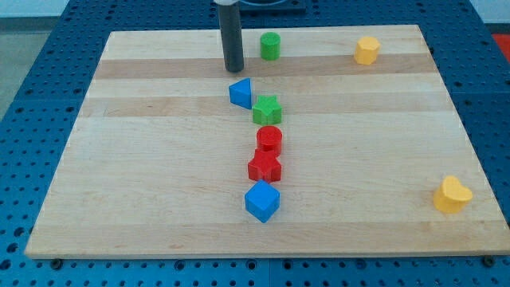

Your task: Push the green circle into the triangle

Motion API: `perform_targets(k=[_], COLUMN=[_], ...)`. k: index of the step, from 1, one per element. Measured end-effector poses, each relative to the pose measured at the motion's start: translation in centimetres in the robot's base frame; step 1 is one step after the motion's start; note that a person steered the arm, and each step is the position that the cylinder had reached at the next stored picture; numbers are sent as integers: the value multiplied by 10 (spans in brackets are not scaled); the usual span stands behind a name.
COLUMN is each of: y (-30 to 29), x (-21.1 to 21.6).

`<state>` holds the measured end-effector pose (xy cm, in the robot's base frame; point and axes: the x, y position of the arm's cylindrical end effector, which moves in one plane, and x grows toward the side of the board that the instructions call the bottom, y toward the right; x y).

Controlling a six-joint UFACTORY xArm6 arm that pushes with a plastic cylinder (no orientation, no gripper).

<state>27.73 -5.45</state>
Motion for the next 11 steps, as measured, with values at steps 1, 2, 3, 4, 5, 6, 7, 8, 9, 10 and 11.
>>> perform_targets(k=[1,2,3,4,5,6,7,8,9,10,11], y=[0,19,71,78,78,71,52,39,38,30,20], x=[-57,-83,-72,-60,-45,-18,0,7,7,12,13])
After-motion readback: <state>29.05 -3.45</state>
